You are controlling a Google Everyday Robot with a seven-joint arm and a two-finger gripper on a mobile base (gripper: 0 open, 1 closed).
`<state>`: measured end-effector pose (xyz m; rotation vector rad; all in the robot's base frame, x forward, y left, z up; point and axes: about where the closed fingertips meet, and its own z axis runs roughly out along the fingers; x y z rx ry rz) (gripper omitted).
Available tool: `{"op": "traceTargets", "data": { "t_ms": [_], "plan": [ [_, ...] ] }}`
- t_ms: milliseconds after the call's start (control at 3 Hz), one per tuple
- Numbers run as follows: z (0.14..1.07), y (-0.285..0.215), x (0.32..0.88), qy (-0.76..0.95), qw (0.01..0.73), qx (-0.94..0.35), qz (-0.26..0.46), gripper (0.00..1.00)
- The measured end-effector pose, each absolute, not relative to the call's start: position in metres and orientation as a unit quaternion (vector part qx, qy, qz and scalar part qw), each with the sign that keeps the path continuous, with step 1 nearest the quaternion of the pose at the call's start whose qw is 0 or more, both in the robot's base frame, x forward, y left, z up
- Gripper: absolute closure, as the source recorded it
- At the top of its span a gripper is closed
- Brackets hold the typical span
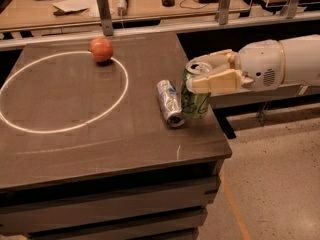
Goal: Place green can upright
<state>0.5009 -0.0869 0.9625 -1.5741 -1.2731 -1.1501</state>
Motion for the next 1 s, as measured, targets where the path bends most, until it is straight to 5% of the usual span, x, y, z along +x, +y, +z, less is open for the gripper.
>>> {"op": "traceTargets", "data": {
  "t_ms": [1000],
  "plan": [
    [0.9525, -0.0890, 0.4961, -0.507, 0.404, -0.605, -0.462, 1.00]
  ]
}}
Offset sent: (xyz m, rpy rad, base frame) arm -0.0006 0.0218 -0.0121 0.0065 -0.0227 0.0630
